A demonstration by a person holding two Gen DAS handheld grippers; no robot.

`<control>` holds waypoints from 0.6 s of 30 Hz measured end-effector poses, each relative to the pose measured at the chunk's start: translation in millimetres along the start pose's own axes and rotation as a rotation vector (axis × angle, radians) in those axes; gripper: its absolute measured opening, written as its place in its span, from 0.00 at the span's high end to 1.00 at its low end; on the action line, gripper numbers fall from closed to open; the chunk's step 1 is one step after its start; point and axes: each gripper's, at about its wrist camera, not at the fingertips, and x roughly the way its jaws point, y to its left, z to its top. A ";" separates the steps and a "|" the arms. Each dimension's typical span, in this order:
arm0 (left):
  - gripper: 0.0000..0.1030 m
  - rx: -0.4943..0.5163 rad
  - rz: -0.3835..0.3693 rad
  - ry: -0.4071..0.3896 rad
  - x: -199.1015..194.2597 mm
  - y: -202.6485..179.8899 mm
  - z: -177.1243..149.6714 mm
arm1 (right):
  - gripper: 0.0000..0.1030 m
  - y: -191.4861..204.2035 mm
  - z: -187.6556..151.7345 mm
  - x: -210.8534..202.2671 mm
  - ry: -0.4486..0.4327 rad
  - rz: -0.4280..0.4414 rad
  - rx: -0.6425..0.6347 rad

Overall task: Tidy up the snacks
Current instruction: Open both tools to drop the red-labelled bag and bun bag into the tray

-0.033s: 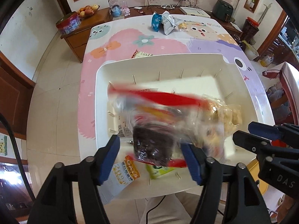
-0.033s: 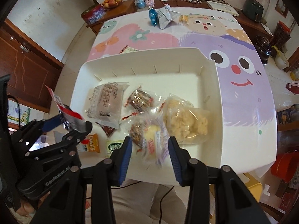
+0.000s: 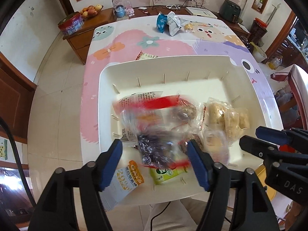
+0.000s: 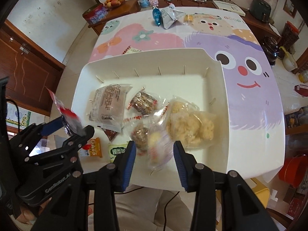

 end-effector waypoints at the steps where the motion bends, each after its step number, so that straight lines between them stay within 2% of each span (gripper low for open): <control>1: 0.28 -0.001 0.005 -0.004 -0.6 0.2 0.3 | 0.58 -0.1 -0.6 0.5 0.002 -0.003 0.001; 18: 0.27 0.032 0.016 -0.018 -5.5 -10.8 1.0 | 0.56 1.1 -2.6 -12.4 -0.058 -0.059 -0.020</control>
